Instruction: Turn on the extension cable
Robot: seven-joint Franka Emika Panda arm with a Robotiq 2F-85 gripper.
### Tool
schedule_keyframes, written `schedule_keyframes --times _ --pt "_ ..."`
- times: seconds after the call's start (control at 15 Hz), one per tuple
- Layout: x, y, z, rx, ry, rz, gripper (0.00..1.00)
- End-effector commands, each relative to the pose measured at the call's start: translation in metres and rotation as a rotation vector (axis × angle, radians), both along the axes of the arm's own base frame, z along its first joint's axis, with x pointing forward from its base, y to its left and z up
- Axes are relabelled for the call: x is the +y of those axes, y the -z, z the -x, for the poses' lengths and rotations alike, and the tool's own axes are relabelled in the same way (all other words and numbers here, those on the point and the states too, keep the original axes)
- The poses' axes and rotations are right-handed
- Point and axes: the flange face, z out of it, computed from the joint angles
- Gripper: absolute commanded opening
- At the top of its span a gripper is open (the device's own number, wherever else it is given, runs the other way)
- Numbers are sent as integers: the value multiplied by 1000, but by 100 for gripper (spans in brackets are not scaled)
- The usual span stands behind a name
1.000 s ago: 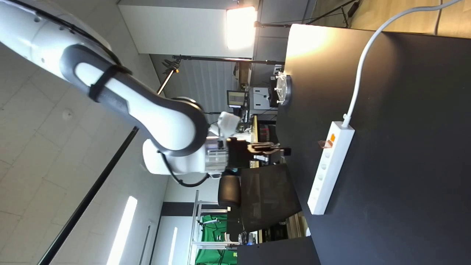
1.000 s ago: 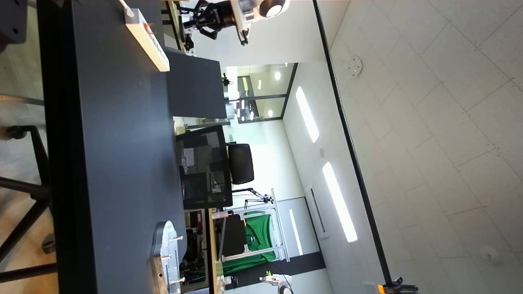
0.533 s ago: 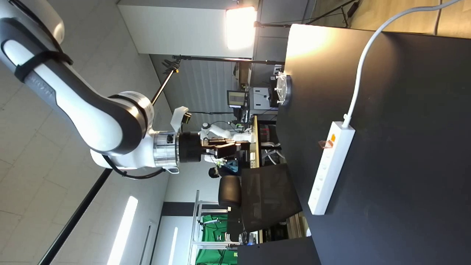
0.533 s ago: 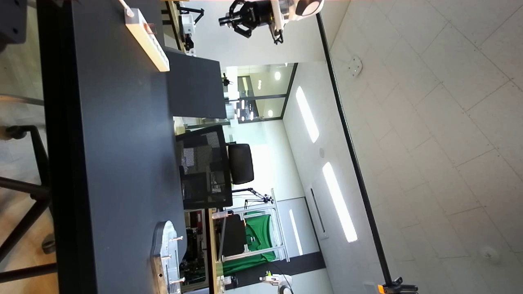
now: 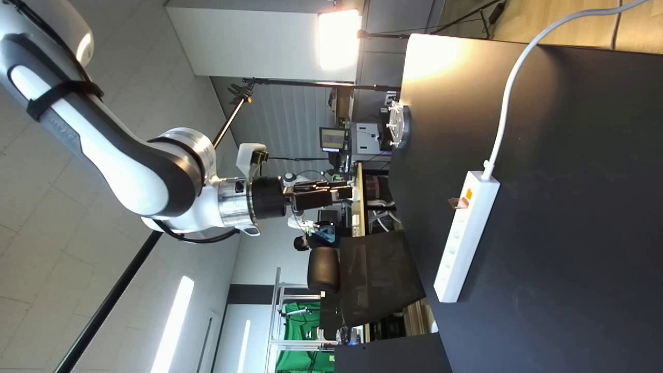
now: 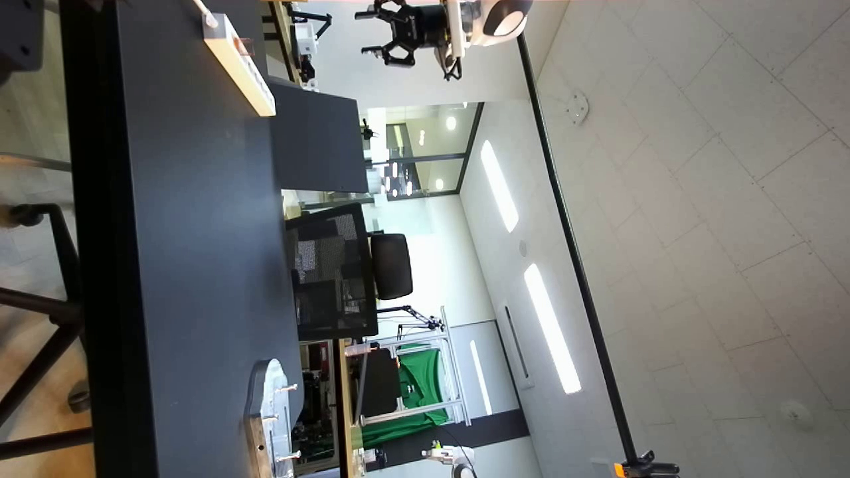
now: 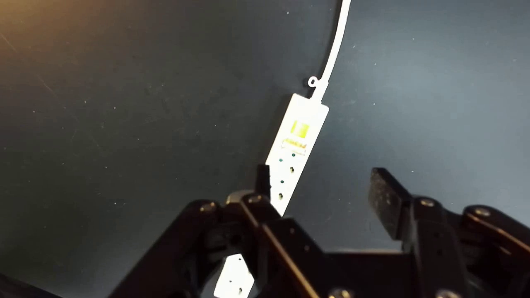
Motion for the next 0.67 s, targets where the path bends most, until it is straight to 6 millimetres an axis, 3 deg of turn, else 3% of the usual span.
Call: schedule_keyframes --times 0.0,0.13,0.27,0.33,0.6 --pt "-3 -4 -4 37 1 -10 95" --pt "-4 -3 -4 53 0 -10 100" --pt "-3 2 1 35 -3 2 96" --pt "-3 3 1 36 -4 2 100" --pt "-2 4 2 38 -5 2 100"
